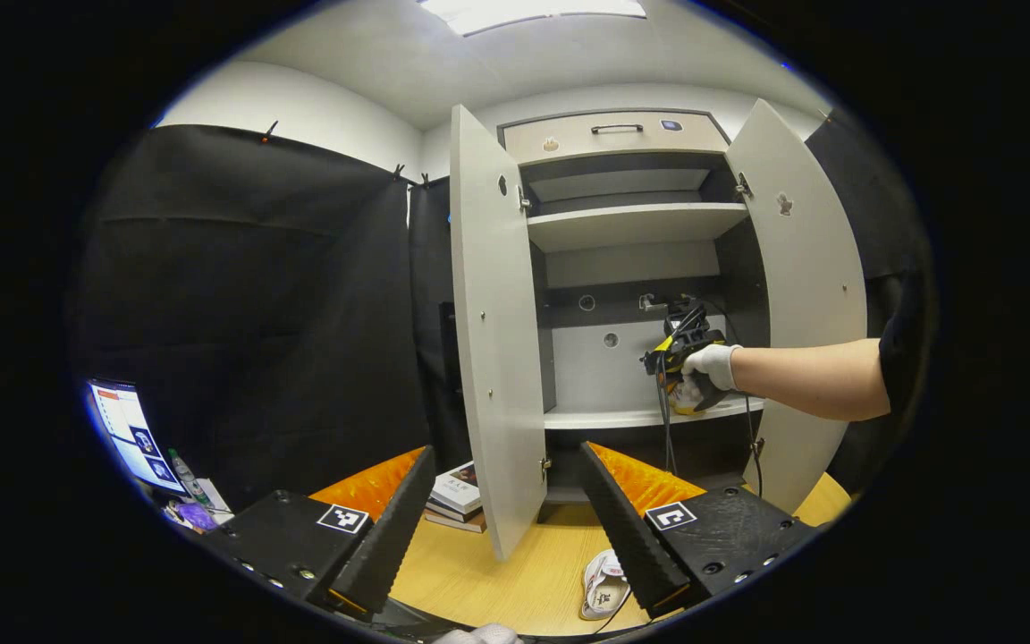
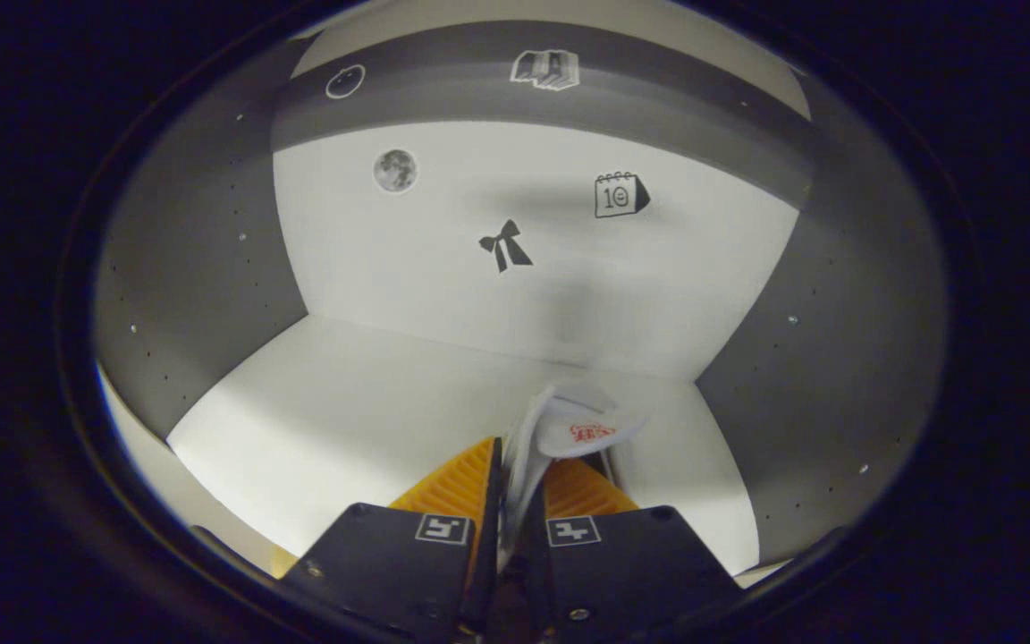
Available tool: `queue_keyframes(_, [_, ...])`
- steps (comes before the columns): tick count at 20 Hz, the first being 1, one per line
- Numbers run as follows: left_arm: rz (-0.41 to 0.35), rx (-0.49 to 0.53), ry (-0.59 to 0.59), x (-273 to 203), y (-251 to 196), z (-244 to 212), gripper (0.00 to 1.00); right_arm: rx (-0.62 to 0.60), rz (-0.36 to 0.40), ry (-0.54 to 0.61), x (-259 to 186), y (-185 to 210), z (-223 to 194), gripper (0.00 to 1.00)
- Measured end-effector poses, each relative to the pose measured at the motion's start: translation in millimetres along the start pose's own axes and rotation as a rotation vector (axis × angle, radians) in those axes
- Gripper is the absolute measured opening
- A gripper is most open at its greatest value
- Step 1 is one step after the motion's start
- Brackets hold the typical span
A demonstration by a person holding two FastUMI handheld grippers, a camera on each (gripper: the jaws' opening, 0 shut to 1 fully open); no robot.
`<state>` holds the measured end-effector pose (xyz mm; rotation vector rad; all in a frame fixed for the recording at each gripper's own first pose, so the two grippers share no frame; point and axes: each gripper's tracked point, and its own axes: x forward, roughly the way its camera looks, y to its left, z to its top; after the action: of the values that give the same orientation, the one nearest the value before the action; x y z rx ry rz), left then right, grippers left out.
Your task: Grab one shoe with the right hand and put it into the shoe cabinet, grab the other shoe with the left hand and put it into the shoe cabinet; then close the right door with the right hand and the left door with the left hand.
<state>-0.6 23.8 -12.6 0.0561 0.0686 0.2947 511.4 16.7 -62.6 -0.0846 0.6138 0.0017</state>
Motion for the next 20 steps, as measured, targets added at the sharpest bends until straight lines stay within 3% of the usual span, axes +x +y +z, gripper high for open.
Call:
queue_keyframes(1, [-0.004, -0.003, 0.000, -1, 1, 0, 0.96, 0.007, 0.011, -0.025, -10, 0, 2, 0.31])
queue_keyframes(3, [-0.012, -0.010, -0.004, -2, 4, 0, 0.96, 0.010, 0.026, -0.113, -38, 2, 12, 0.40])
queue_keyframes(6, [-0.035, -0.017, -0.006, -2, 7, -4, 0.96, -0.003, -0.002, -0.295, -97, 0, 27, 0.63])
queue_keyframes(8, [-0.055, -0.019, -0.003, -2, 9, -6, 0.96, -0.002, 0.003, -0.405, -142, 3, 29, 0.91])
queue_keyframes(9, [-0.066, -0.022, -0.003, -2, 9, -6, 0.96, 0.003, 0.010, -0.448, -164, 5, 29, 1.00])
queue_keyframes(14, [-0.127, -0.028, -0.005, 2, 9, -9, 0.96, 0.064, 0.081, -0.580, -262, 11, -6, 1.00])
queue_keyframes(15, [-0.142, -0.031, -0.004, 3, 8, -9, 1.00, 0.073, 0.089, -0.598, -280, 9, -19, 1.00])
queue_keyframes(16, [-0.158, -0.033, -0.007, 3, 6, -9, 0.96, 0.073, 0.103, -0.606, -293, 10, -32, 1.00])
queue_keyframes(20, [-0.219, -0.025, -0.023, 4, -1, -7, 0.96, 0.073, 0.050, -0.654, -341, -14, -84, 1.00])
